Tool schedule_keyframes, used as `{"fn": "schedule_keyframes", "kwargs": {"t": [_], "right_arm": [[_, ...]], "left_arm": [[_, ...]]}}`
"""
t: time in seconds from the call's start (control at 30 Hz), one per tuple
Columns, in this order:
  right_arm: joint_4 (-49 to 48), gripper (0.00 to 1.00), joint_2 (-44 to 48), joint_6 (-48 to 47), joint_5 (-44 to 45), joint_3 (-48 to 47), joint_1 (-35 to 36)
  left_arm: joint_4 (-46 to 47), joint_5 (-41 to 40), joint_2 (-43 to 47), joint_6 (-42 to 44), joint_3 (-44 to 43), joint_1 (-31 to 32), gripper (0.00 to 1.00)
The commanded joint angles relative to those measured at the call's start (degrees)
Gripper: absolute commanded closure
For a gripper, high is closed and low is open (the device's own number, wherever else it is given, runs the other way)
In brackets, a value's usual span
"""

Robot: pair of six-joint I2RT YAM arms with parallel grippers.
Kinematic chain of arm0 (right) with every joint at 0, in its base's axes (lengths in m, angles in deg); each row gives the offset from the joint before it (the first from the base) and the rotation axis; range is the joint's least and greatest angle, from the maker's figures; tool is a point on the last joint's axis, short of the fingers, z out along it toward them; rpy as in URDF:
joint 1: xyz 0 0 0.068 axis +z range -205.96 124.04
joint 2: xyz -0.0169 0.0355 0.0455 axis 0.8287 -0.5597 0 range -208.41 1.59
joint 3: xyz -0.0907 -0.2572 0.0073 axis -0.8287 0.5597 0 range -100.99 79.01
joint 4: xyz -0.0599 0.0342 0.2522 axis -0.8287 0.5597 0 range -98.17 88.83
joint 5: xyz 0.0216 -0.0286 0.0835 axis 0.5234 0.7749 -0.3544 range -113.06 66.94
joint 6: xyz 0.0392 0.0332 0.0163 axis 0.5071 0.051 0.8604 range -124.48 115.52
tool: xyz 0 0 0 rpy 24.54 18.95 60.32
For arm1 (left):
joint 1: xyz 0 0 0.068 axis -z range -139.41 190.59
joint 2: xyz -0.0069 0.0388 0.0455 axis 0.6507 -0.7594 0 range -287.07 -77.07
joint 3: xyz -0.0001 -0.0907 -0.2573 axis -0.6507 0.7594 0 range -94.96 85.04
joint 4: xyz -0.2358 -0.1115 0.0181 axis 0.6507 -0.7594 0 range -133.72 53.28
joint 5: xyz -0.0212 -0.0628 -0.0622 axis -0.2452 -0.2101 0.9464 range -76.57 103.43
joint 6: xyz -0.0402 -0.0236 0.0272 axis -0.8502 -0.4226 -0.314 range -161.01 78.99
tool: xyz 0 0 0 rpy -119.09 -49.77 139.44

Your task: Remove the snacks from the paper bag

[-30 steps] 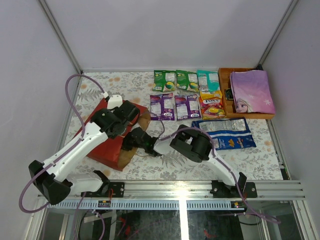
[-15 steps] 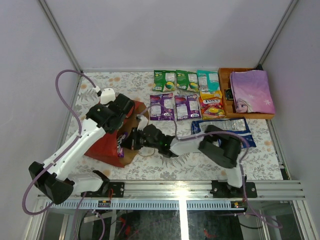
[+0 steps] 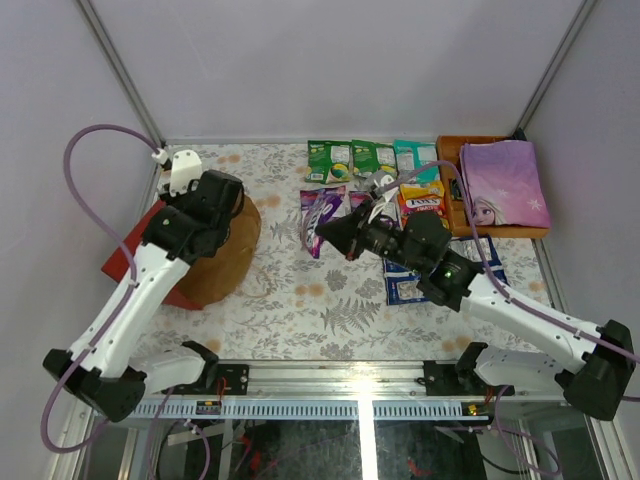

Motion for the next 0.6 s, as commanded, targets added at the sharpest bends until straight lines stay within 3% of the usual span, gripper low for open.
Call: {"fn": "schedule_keyframes", "kwargs": {"t": [0.0, 0.2, 0.4, 0.57], "right_arm": [[6.20, 1.00, 0.84, -7.63, 5.59, -2.31, -3.20], [2.03, 1.00, -2.79, -3.84, 0.17, -0.58, -9.60], [1.26, 1.00, -2.39, -5.38, 0.48, 1.36, -12.57], [2.19, 1.00, -1.93, -6.43, 2.98, 1.74, -12.56]], "left_arm": [[14.49, 2.80, 4.46, 12.90, -5.30, -0.22, 1.00], [22.33, 22.47, 4.29, 23.23, -11.62, -0.22, 1.00], [27.54, 3.17, -1.88, 27.92, -14.67, -0.70, 1.00], [29.34, -0.26, -6.49, 27.77, -14.46, -3.91, 1.00]]}}
